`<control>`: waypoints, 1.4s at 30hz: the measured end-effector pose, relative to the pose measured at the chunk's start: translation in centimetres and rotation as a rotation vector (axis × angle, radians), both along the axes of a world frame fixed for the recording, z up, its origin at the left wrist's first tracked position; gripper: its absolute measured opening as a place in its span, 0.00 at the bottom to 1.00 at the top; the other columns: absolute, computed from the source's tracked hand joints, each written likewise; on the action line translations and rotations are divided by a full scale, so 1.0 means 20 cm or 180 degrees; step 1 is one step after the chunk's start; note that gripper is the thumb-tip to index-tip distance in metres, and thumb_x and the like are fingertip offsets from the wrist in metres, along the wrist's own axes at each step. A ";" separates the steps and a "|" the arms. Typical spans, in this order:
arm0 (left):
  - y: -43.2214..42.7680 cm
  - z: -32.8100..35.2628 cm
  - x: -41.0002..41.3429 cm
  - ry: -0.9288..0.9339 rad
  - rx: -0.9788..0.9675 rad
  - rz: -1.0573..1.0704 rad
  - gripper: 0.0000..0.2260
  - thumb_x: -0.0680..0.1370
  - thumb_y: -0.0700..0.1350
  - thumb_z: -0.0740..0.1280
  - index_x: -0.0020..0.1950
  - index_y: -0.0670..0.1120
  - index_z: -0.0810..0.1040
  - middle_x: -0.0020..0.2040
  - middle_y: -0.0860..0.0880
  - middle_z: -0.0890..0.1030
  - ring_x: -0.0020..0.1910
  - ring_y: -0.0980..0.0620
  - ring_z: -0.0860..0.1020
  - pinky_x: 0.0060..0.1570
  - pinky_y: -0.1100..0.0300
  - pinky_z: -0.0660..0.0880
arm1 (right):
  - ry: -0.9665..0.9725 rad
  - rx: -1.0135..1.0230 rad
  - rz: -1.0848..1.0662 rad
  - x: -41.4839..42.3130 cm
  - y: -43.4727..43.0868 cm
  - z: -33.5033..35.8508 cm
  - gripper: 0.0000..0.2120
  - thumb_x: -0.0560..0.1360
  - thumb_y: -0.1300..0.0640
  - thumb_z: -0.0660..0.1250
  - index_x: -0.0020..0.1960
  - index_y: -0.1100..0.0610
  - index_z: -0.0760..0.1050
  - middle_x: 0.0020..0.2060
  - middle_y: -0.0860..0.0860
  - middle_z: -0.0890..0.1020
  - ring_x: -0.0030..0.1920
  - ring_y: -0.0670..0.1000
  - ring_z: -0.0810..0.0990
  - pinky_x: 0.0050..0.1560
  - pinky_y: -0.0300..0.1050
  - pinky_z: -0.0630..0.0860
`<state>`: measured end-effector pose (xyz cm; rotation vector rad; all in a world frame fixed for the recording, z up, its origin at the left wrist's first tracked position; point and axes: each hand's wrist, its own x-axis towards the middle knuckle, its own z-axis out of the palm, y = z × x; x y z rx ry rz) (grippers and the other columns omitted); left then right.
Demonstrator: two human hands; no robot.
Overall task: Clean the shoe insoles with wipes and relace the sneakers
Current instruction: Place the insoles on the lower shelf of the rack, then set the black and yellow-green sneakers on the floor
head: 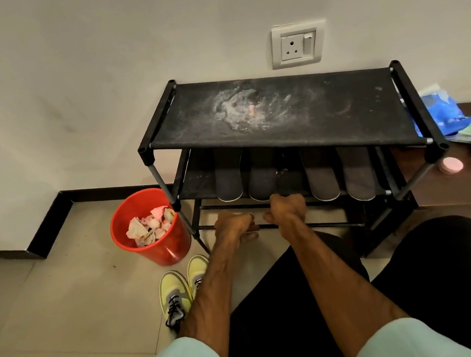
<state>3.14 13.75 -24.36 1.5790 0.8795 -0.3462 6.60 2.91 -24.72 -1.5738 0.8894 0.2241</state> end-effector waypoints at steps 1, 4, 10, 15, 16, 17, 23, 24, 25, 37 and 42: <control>-0.01 0.03 -0.01 0.0039 0.0120 -0.0185 0.09 0.77 0.39 0.72 0.55 0.36 0.81 0.44 0.42 0.86 0.36 0.51 0.86 0.33 0.58 0.82 | -0.0021 -0.0103 0.0092 -0.03 -0.01 0.03 0.06 0.78 0.58 0.69 0.50 0.61 0.78 0.41 0.56 0.84 0.39 0.54 0.85 0.43 0.51 0.85; -0.07 0.13 -0.01 -0.0041 0.0564 -0.0714 0.09 0.76 0.40 0.73 0.54 0.39 0.80 0.47 0.43 0.85 0.38 0.50 0.86 0.36 0.56 0.84 | -0.0137 -0.0272 0.0342 -0.09 -0.04 0.11 0.08 0.78 0.54 0.69 0.47 0.59 0.76 0.39 0.52 0.80 0.39 0.51 0.80 0.39 0.45 0.78; -0.25 0.40 -0.02 -0.0564 0.1575 -0.1222 0.09 0.73 0.47 0.74 0.42 0.41 0.86 0.37 0.45 0.85 0.31 0.51 0.83 0.36 0.59 0.79 | -0.0778 -0.0505 0.0283 -0.14 -0.17 0.31 0.19 0.72 0.45 0.67 0.48 0.60 0.86 0.42 0.56 0.87 0.46 0.56 0.87 0.47 0.46 0.81; -0.45 0.60 -0.02 -0.0945 0.1427 -0.1448 0.06 0.74 0.46 0.73 0.40 0.46 0.87 0.31 0.48 0.85 0.30 0.53 0.84 0.39 0.57 0.83 | -0.1272 -0.0582 0.0195 -0.16 -0.42 0.45 0.21 0.65 0.40 0.63 0.32 0.57 0.83 0.27 0.51 0.83 0.33 0.56 0.85 0.43 0.56 0.85; -0.50 0.63 -0.02 -0.1010 0.1405 -0.1524 0.06 0.74 0.46 0.73 0.39 0.46 0.87 0.31 0.48 0.85 0.31 0.53 0.85 0.42 0.55 0.84 | -0.1333 -0.0591 0.0146 -0.18 -0.48 0.49 0.20 0.67 0.42 0.64 0.30 0.57 0.82 0.26 0.51 0.83 0.32 0.55 0.85 0.43 0.56 0.84; -0.56 0.65 -0.02 -0.1071 0.1352 -0.1557 0.06 0.74 0.46 0.74 0.39 0.47 0.87 0.32 0.48 0.85 0.32 0.52 0.85 0.45 0.53 0.84 | -0.1342 -0.0592 0.0121 -0.21 -0.54 0.53 0.19 0.68 0.44 0.66 0.29 0.57 0.82 0.25 0.51 0.82 0.32 0.55 0.85 0.44 0.55 0.84; -0.86 0.77 -0.09 -0.1352 0.1494 -0.1836 0.05 0.65 0.53 0.73 0.36 0.54 0.87 0.36 0.49 0.86 0.39 0.47 0.85 0.46 0.48 0.84 | -0.1348 -0.0747 -0.0168 -0.33 -0.84 0.63 0.16 0.69 0.46 0.68 0.30 0.57 0.83 0.26 0.51 0.83 0.33 0.56 0.85 0.45 0.56 0.84; -0.90 0.80 -0.12 -0.1435 0.1573 -0.1881 0.06 0.66 0.53 0.72 0.36 0.54 0.87 0.36 0.49 0.85 0.39 0.46 0.85 0.46 0.49 0.84 | -0.1383 -0.0751 -0.0208 -0.34 -0.89 0.64 0.16 0.69 0.47 0.69 0.30 0.58 0.83 0.26 0.52 0.83 0.33 0.56 0.85 0.45 0.56 0.84; -0.94 0.83 -0.15 -0.1504 0.1648 -0.1926 0.06 0.69 0.52 0.73 0.37 0.52 0.87 0.36 0.49 0.85 0.39 0.47 0.84 0.46 0.49 0.83 | -0.1383 -0.0775 -0.0206 -0.37 -0.93 0.67 0.16 0.70 0.48 0.69 0.31 0.59 0.82 0.26 0.52 0.83 0.33 0.56 0.85 0.45 0.56 0.84; -1.11 0.95 -0.20 -0.1860 0.1780 -0.2271 0.07 0.73 0.50 0.74 0.34 0.55 0.86 0.32 0.54 0.84 0.35 0.50 0.84 0.42 0.49 0.84 | -0.1444 -0.0841 0.0058 -0.43 -1.18 0.86 0.16 0.76 0.53 0.71 0.31 0.56 0.81 0.33 0.55 0.86 0.31 0.48 0.82 0.45 0.47 0.83; -1.13 0.99 -0.19 -0.1968 0.1963 -0.2304 0.06 0.73 0.47 0.73 0.36 0.53 0.86 0.32 0.51 0.84 0.35 0.50 0.84 0.42 0.49 0.84 | -0.1489 -0.1066 0.0603 -0.40 -1.23 0.94 0.14 0.77 0.55 0.71 0.37 0.62 0.83 0.35 0.58 0.86 0.32 0.50 0.83 0.34 0.40 0.78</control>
